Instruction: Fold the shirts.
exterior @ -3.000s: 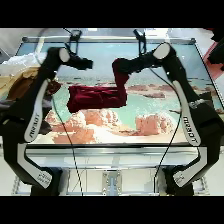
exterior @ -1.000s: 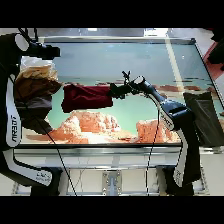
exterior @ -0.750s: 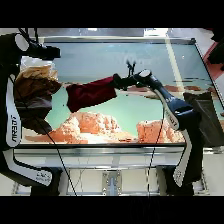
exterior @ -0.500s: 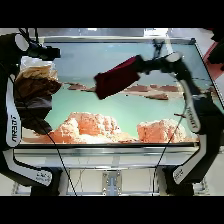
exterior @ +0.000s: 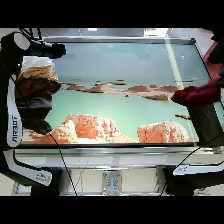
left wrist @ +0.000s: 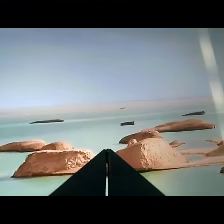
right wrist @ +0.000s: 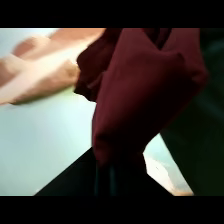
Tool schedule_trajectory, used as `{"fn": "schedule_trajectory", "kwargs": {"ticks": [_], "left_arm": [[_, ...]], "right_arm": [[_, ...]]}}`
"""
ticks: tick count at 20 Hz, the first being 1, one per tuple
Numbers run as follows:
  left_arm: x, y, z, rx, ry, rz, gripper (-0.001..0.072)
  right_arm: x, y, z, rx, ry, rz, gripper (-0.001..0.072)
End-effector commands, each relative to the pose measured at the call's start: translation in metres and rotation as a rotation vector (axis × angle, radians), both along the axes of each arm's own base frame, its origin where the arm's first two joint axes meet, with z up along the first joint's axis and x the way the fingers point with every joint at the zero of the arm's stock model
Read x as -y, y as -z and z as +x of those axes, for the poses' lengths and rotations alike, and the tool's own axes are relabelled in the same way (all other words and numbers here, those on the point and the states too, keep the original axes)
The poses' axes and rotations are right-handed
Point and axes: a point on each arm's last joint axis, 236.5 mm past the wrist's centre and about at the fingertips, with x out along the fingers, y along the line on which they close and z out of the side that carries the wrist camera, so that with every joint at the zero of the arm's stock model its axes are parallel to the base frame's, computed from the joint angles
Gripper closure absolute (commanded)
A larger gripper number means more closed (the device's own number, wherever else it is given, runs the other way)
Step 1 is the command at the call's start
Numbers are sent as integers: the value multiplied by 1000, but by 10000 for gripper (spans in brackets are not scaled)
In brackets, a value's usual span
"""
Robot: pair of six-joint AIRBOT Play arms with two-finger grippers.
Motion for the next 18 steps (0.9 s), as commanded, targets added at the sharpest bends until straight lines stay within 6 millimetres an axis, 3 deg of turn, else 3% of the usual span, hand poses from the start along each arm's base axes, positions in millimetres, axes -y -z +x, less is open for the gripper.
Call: {"fn": "schedule_trajectory", "kwargs": {"ticks": [1,3,7,8,10,11,13,14,16,17,18], "left_arm": [[24,-6,-3,0,38,-73,694],[35,-9,-6,-2,56,-109,693],[58,-12,-11,-6,95,-146,693],[63,-12,-12,-6,104,-146,693],[73,-12,-15,-7,122,-145,693],[77,-12,-16,-8,129,-145,693],[82,-12,-18,-10,137,-147,693],[83,-12,-18,-13,135,-150,693],[82,-12,-17,-16,128,-155,693],[82,-12,-18,-18,126,-158,693],[83,-11,-19,-30,118,-168,692]], "right_arm": [[55,37,-130,-342,201,40,691],[63,73,-168,-428,267,100,690],[63,145,-206,-492,320,155,676],[60,159,-212,-507,320,159,633],[52,174,-216,-516,317,179,448],[50,173,-210,-492,317,194,436],[45,156,-171,-334,301,245,436],[37,137,-134,-180,267,300,437],[-1,65,-40,266,110,459,442],[-28,30,-7,433,2,525,443],[-59,6,15,522,-113,568,443]]}}
